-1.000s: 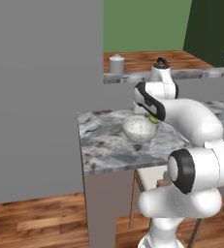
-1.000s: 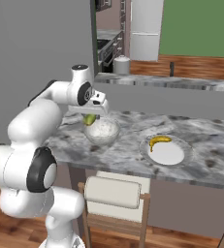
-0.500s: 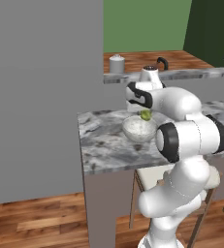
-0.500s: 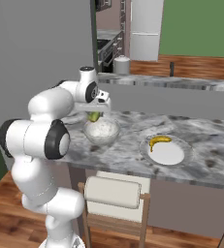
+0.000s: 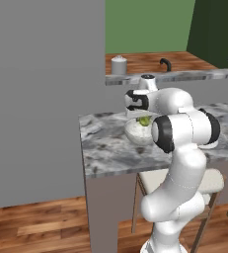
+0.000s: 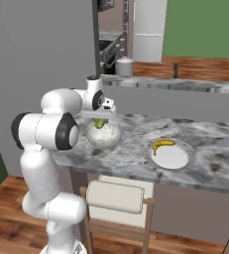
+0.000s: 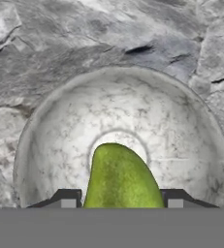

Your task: Take the fruits from the plate on the dining counter and place two fruits in each bowl.

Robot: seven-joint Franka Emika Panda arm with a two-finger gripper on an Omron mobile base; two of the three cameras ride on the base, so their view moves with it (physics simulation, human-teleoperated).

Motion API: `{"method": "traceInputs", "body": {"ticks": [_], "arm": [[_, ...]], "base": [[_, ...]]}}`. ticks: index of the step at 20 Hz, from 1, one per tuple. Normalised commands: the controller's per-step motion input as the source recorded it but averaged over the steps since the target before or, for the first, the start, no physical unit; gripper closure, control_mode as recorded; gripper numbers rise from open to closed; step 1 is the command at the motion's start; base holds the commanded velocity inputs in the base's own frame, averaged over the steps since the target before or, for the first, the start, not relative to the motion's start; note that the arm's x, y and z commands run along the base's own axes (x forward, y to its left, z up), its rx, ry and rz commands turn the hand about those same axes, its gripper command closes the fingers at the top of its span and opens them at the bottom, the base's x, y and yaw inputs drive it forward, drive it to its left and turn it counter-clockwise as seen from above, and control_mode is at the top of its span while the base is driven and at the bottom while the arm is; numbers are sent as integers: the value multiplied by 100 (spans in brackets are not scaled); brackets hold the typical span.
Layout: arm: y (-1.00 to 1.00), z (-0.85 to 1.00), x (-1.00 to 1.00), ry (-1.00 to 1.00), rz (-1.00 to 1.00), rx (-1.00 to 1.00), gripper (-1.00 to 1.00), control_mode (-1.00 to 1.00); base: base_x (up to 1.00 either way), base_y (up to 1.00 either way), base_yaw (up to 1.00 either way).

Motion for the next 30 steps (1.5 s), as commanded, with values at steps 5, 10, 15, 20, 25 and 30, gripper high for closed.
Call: {"method": "traceInputs", "body": {"ticks": [5, 10, 15, 20, 25, 30], "arm": [[-1, -50, 34, 0, 0, 0, 100, -100], [-5, -50, 31, 0, 1, 0, 100, -100], [-5, -31, 14, 0, 1, 0, 100, -100], [0, -25, 0, 0, 0, 0, 100, -100], [0, -32, 0, 0, 0, 0, 100, -100], [0, -12, 0, 0, 0, 0, -100, -100]], "base": [[0, 0, 0], [0, 0, 0], [0, 0, 0], [0, 0, 0], [0, 0, 0], [0, 0, 0]]}}
